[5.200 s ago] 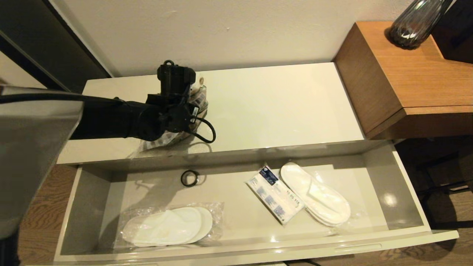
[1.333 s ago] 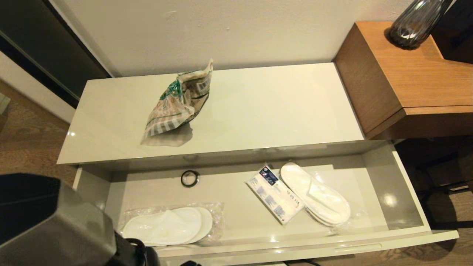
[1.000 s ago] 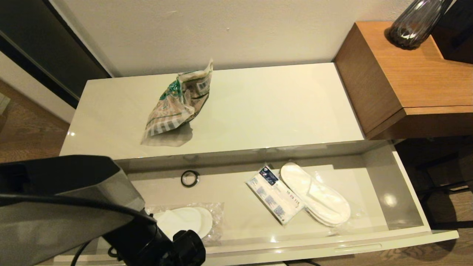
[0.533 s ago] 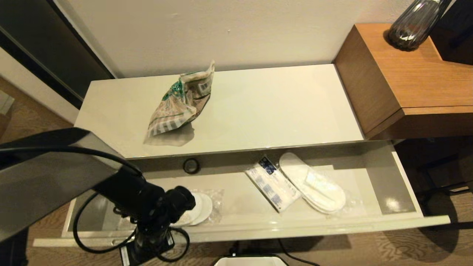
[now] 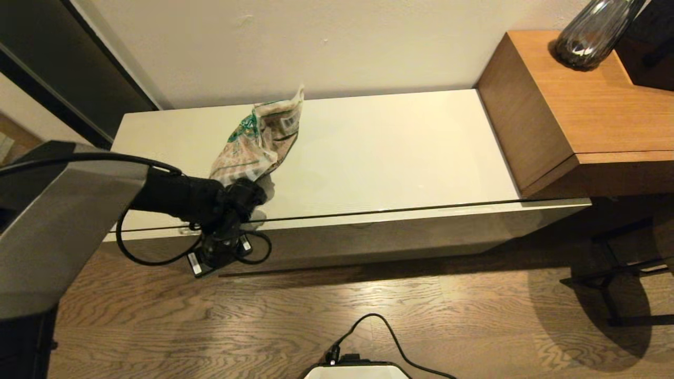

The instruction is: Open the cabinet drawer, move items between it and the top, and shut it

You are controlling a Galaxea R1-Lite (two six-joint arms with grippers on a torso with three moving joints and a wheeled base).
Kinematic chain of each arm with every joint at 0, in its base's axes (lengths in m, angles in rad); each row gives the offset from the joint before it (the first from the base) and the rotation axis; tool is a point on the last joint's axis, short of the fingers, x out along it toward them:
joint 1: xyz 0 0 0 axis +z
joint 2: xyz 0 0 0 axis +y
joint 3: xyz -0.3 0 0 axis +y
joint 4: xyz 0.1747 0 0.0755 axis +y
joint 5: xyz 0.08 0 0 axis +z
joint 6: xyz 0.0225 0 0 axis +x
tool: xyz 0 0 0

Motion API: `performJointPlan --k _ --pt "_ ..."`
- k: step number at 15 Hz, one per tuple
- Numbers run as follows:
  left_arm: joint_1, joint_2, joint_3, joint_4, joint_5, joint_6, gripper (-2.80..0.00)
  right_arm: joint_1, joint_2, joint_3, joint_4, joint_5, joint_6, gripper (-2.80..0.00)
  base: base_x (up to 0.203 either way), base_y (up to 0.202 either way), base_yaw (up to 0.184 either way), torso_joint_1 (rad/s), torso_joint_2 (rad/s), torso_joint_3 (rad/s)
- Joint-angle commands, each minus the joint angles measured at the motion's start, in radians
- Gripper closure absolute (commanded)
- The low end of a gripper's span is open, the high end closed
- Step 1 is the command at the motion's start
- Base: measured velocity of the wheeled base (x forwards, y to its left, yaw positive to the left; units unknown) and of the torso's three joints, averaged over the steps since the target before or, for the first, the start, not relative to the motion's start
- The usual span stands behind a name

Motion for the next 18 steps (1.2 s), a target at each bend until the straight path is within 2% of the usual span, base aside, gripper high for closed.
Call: performJointPlan --k 1,3,7,9,11,12,16,18 --pt "-0.022 -0.058 -0.039 0.084 0.0 -0.008 0.0 0.0 0.001 0.002 0.001 0.0 -0.001 0.0 0.0 0.0 0.0 0.0 0.0 0.0" --pt "-0.091 -0.161 0.037 0.107 -0.003 -0.032 0.0 0.0 0.001 0.002 0.001 -0.001 -0.001 0.0 0.0 0.0 0.0 0.0 0.0 0.0" --pt "-0.327 -0.369 0.167 0.154 -0.004 -0.076 0.0 0.0 0.001 0.002 0.001 0.0 -0.001 0.0 0.0 0.0 0.0 0.0 0.0 0.0" --pt "-0.417 -0.443 0.2 0.227 0.004 -0.127 0.0 0.0 0.001 0.002 0.001 0.0 -0.001 0.0 0.0 0.0 0.0 0.0 0.0 0.0" --pt "-0.426 -0.49 0.248 0.311 0.02 -0.188 0.0 0.0 0.001 0.002 0.001 0.0 -0.001 0.0 0.0 0.0 0.0 0.0 0.0 0.0" --pt "-0.422 -0.527 0.279 0.332 0.041 -0.197 0.0 0.0 0.001 0.002 0.001 -0.001 -0.001 0.0 0.0 0.0 0.0 0.0 0.0 0.0" --pt "-0.395 -0.811 0.485 0.346 0.091 -0.18 0.0 0.0 0.001 0.002 0.001 -0.001 -0.001 0.0 0.0 0.0 0.0 0.0 0.0 0.0" --pt "-0.38 -0.973 0.609 0.348 0.148 -0.159 0.0 0.0 0.001 0.002 0.001 -0.001 -0.001 0.0 0.0 0.0 0.0 0.0 0.0 0.0"
